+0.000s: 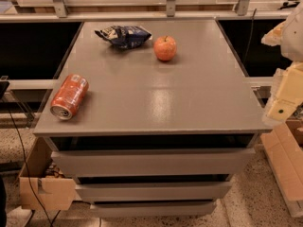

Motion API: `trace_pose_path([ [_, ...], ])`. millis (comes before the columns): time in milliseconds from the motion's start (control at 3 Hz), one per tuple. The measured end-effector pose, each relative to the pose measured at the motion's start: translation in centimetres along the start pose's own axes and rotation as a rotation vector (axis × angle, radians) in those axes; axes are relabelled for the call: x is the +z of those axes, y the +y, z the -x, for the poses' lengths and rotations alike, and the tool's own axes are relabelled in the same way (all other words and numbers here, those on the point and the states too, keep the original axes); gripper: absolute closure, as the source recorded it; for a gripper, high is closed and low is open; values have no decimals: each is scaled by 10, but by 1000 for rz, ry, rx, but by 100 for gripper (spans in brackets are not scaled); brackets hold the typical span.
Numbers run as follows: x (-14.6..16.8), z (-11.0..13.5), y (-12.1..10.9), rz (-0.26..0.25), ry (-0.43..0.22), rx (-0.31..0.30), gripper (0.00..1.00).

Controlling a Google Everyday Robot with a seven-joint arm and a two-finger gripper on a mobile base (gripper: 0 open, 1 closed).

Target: Move apple near coke can

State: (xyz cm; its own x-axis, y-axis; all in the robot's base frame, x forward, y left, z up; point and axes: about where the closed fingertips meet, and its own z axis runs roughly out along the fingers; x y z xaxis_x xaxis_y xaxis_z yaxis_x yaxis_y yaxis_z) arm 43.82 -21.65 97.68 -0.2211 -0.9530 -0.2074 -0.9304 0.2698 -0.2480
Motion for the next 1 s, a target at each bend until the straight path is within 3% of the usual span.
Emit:
trace_pose_path([
  [333, 0, 0, 0, 0, 0, 0, 0],
  [667, 0, 3, -11, -25, 5, 58, 0],
  [1000, 7, 17, -47, -87, -16, 179, 0],
])
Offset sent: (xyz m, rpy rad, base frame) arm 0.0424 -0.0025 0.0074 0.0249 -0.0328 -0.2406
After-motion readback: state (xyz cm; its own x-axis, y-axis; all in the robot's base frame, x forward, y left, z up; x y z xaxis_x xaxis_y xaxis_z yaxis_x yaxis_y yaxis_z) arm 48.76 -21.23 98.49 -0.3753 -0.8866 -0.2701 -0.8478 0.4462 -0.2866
